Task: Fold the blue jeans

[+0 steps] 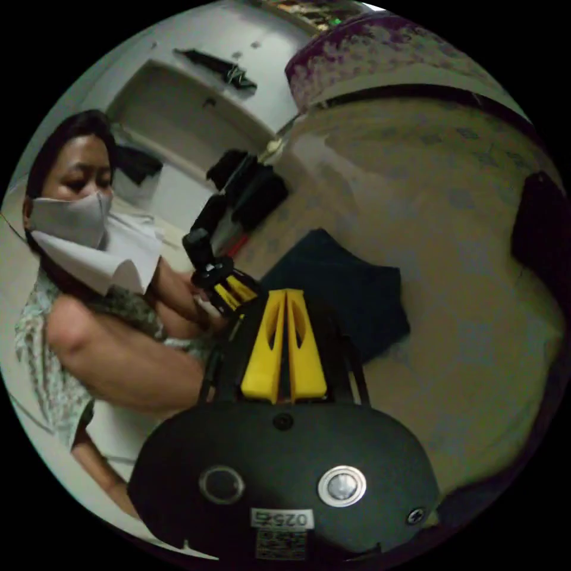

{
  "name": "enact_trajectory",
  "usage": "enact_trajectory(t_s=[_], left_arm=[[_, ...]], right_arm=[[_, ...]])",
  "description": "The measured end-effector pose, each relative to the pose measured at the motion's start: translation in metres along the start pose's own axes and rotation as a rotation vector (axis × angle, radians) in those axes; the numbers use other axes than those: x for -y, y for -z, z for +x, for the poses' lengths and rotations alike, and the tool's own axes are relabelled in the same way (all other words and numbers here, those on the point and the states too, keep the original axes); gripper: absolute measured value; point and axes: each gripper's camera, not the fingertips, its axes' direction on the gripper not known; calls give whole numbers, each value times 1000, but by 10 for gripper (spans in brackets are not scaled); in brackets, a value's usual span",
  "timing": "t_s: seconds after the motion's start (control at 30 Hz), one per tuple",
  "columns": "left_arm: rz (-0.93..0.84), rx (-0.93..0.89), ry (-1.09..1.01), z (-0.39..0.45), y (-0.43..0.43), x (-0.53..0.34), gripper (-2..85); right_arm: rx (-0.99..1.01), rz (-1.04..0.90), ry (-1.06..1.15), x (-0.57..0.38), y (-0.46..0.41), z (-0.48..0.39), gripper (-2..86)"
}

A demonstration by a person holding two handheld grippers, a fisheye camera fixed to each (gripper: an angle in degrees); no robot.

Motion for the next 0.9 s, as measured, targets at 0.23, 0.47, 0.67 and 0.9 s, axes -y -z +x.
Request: enact_trajectory(t_s=[0.23,0.47,0.67,0.9], left_arm=[[-351,551,85,-57,27,-27,-4],[-184,541,377,-57,160,-13,108],[-189,-12,730,-108,254,-63,180],[-168,-165,686,-100,324,-14,181]], right_arm=[[-435,-70,-229,-48,-82,45,-9],[-232,269,-444,-93,-5,73,33],[56,406,-618,-132,5,122,154],[-10,367,-724,-115,11,140,196]])
